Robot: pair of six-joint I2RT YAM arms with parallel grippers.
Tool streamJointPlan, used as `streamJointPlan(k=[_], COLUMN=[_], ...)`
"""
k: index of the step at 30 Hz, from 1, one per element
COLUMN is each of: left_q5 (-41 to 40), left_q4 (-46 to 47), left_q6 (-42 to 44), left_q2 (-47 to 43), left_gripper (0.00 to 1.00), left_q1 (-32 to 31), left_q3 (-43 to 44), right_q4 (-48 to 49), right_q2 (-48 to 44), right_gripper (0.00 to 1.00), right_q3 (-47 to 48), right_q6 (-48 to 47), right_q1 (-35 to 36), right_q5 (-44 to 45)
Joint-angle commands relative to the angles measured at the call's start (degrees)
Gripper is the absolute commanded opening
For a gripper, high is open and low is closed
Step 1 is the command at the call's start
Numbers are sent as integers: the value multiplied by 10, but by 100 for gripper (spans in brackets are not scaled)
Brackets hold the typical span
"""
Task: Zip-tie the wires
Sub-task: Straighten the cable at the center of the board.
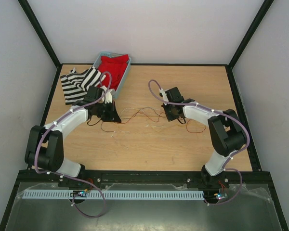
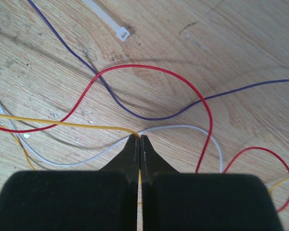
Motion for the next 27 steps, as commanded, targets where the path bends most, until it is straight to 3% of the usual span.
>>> streamJointPlan(k=[1,15,27], left_q5=[-67,-159,-180], left_q4=[-18,-39,-46], left_q6=[27,56,61], left_q2=[16,78,102], left_gripper=[0,0,0], left_q1=[5,15,15], left_q3=[16,35,43], right_q4=[14,24,26], right_q2=[31,68,21], right_gripper=[0,1,27], right_q3=[11,18,9], right_q6=[6,0,-5], right_q1=[15,23,23], right_q5=[3,4,-12])
